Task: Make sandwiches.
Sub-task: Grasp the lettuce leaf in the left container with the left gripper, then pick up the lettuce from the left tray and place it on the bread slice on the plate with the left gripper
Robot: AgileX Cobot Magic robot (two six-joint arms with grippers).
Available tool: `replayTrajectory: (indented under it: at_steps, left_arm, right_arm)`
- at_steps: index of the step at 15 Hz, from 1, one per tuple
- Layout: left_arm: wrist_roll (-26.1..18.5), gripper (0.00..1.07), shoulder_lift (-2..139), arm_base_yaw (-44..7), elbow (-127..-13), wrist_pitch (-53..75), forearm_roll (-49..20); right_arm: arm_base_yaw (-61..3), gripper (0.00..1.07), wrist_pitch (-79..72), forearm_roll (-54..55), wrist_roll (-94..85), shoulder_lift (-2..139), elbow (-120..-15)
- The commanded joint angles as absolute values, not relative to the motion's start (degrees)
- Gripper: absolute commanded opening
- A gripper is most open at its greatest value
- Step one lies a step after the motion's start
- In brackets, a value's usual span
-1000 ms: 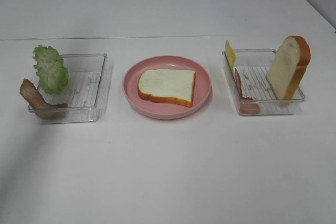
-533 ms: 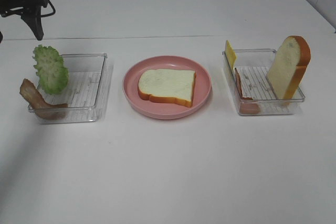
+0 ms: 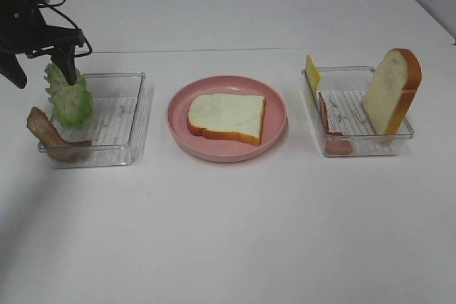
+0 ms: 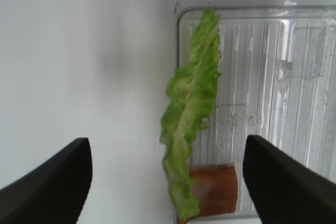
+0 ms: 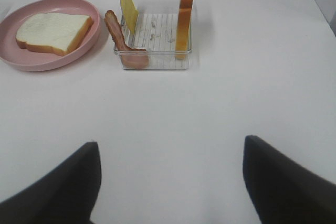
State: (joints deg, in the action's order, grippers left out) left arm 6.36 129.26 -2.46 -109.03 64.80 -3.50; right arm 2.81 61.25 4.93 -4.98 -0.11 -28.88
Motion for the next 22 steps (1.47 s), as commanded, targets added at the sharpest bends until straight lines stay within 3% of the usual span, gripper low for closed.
replayTrajectory:
  at_steps: [1, 5, 11, 18, 22]
  left_arm:
    - [5.5, 0.68, 130.3, -3.3, -108.6, 63.0, -4.4]
    - [5.5, 0.53, 130.6, -4.0, -108.6, 63.0, -4.3]
    - [5.5, 0.01, 130.6, -4.0, -108.6, 63.0, -4.2]
    - [5.0, 0.0, 128.3, -4.2, -111.3, 64.1, -5.6]
    - [0.6, 0.0, 126.3, -4.2, -116.1, 63.6, -21.6]
  right_arm:
    - [3.3, 0.73, 60.7, 5.2, -5.4, -1.0, -28.8]
    - [3.3, 0.73, 60.7, 5.2, -5.4, -1.0, -28.8]
    - [3.3, 0.73, 60.7, 5.2, -5.4, -1.0, -28.8]
    - [3.3, 0.73, 60.7, 5.2, -5.4, -1.0, -28.8]
    - [3.3, 0.73, 60.7, 5.2, -5.4, -1.0, -28.8]
